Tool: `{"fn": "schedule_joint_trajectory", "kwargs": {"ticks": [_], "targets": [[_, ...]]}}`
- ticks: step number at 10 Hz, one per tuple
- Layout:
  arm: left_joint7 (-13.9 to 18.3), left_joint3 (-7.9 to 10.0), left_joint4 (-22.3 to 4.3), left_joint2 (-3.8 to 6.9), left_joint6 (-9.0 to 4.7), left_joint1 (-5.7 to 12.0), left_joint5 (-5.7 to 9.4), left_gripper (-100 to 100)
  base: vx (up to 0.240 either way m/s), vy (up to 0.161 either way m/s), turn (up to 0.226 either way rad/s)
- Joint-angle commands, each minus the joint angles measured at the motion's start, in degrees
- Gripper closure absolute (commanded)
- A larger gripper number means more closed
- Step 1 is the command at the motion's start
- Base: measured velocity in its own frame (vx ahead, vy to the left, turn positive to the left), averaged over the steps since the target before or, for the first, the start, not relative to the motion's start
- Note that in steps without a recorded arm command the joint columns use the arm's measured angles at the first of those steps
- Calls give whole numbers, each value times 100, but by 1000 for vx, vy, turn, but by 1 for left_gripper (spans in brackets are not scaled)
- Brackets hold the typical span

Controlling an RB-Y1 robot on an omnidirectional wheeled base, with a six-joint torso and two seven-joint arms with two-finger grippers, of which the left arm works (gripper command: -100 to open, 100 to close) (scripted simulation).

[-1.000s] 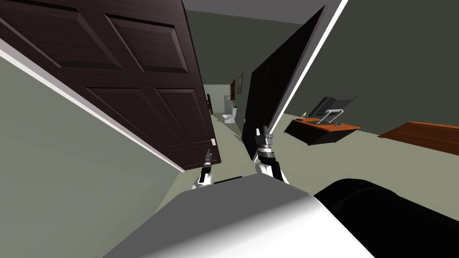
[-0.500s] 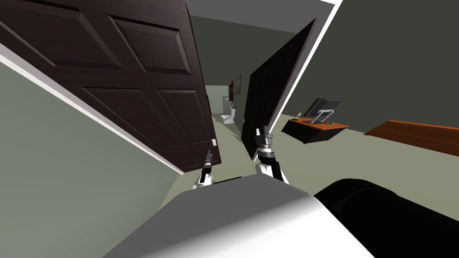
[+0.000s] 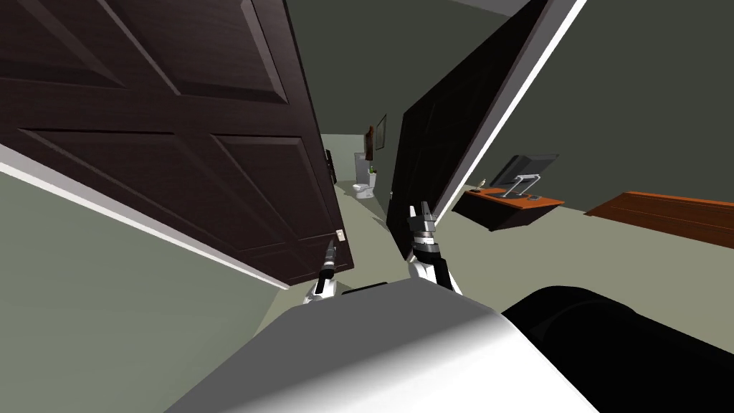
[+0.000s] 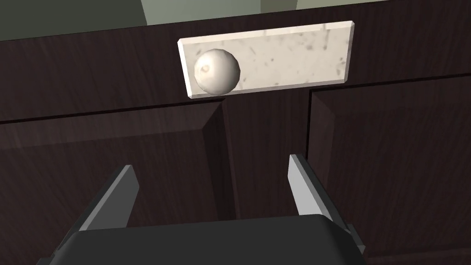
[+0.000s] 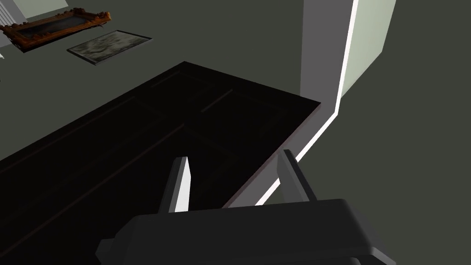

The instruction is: Push the door open

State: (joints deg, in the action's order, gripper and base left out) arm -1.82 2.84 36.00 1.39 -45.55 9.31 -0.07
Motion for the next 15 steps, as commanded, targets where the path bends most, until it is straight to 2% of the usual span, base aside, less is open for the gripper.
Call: {"fn": "schedule_joint_trajectory", "kwargs": {"ticks": [1, 3, 5, 6, 7, 12, 13, 15], "targets": [[-3, 19, -33, -1, -19, 16, 12, -100, 209, -39, -16], [-3, 37, -44, -57, -28, 19, 23, -100, 194, -19, -25], [-4, 58, -57, -201, -39, 23, 35, -100, 209, 6, -22], [-12, 53, -70, -166, -51, 23, 31, -100, 84, 11, 1], [-12, 53, -70, -166, -51, 23, 31, 100, -19, -6, 3], [-12, 53, -70, -166, -51, 23, 31, 100, -14, -1, -2], [-37, 130, -82, -56, -38, 14, 77, 100, 92, -33, 19], [-53, 183, -82, 2, -38, 13, 108, 100, 147, -40, 32]]}}
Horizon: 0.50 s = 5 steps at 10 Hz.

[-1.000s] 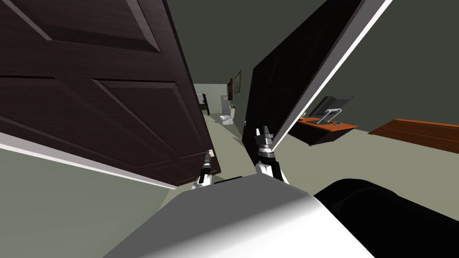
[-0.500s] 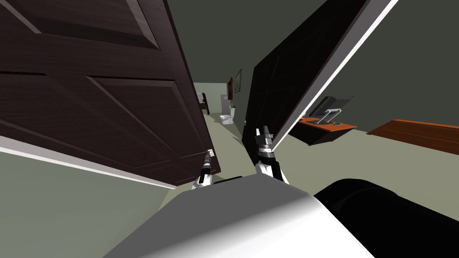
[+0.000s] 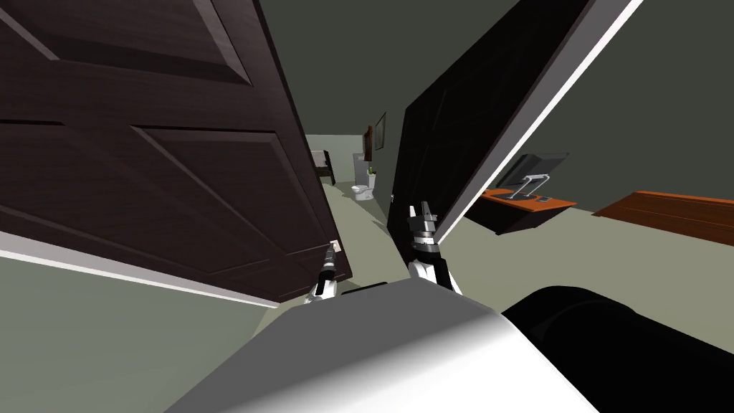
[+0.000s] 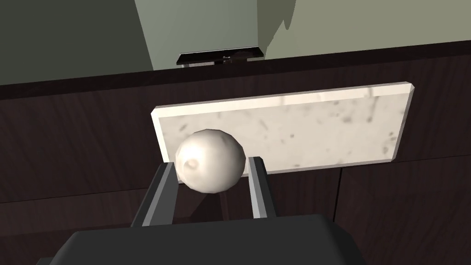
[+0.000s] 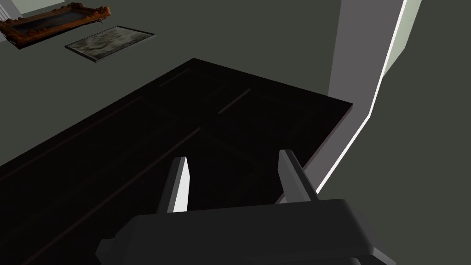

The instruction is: Push the door open

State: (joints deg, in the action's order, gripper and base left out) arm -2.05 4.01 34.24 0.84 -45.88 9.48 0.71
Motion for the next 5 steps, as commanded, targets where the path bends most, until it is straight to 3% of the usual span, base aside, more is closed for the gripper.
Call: {"fn": "schedule_joint_trajectory", "kwargs": {"ticks": [1, 2, 3, 5], "targets": [[-40, 103, 94, 96, -4, -4, 51, 100, 171, -44, 37], [-40, 103, 94, 96, -4, -4, 51, 100, 114, -24, 16], [-67, 196, 93, 177, -4, -5, 106, 100, 150, -16, 56], [-90, 275, 92, 233, -4, -5, 153, 100, 159, -29, 80]]}}
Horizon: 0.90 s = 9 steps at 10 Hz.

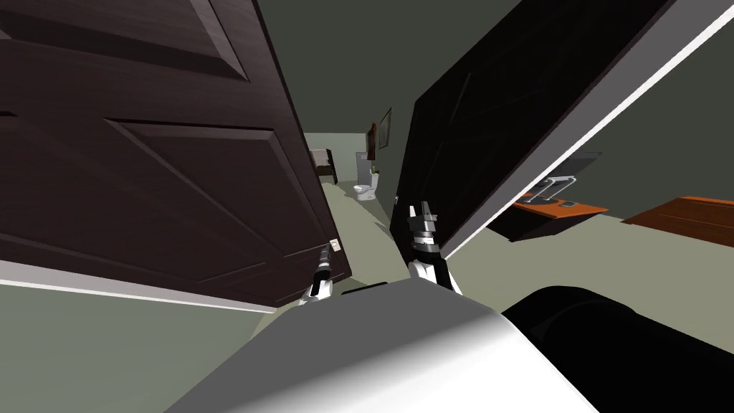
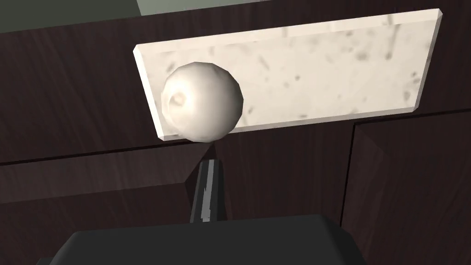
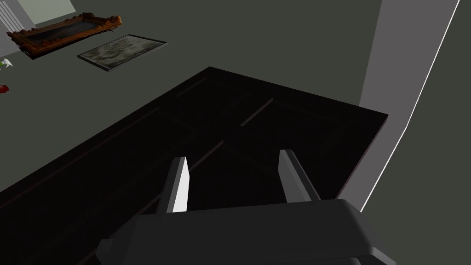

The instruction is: Push the door open

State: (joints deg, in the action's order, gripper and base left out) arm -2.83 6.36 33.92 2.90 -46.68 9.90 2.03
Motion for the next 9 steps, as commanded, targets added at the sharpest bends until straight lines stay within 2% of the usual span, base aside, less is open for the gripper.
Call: {"fn": "schedule_joint_trajectory", "kwargs": {"ticks": [1, 4, 6, 7, 9], "targets": [[-1, 27, 21, 12, 22, 4, 32, -100, -15, -61, 99], [-1, 62, 48, -19, 50, 10, 73, -100, -157, -98, 34], [-2, 98, 75, -98, 78, 15, 116, -100, -216, -115, 72], [-2, 119, 92, -172, 95, 18, 141, -100, -188, -121, 69], [-8, 119, 113, -63, 75, -16, 133, -100, 3, -44, -10]]}}
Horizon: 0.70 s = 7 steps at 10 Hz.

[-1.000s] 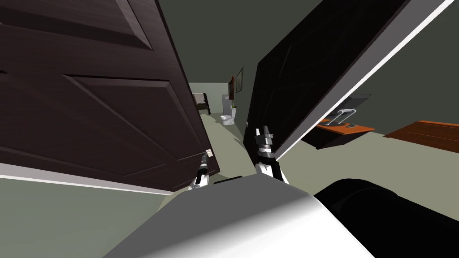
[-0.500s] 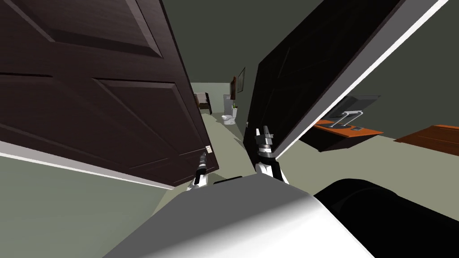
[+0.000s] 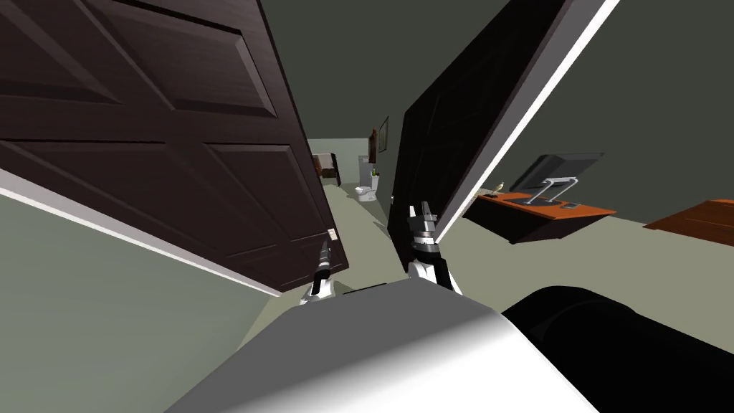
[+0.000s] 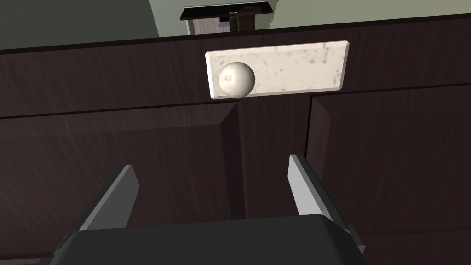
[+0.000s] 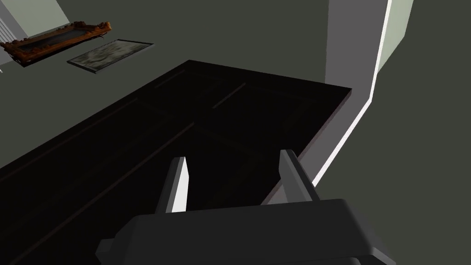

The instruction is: Push the door open

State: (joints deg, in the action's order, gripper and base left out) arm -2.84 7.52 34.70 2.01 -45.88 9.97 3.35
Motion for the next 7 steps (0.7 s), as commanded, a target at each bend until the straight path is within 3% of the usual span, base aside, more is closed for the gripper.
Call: {"fn": "schedule_joint_trajectory", "kwargs": {"ticks": [1, 4, 7], "targets": [[-10, 8, 32, 39, -15, -27, 3, -100, 152, -7, -18], [-21, 34, 13, 76, -84, -52, 15, -100, 193, 33, -26], [-32, 62, -7, 8, -157, -79, 28, -100, 200, 17, -28]]}}
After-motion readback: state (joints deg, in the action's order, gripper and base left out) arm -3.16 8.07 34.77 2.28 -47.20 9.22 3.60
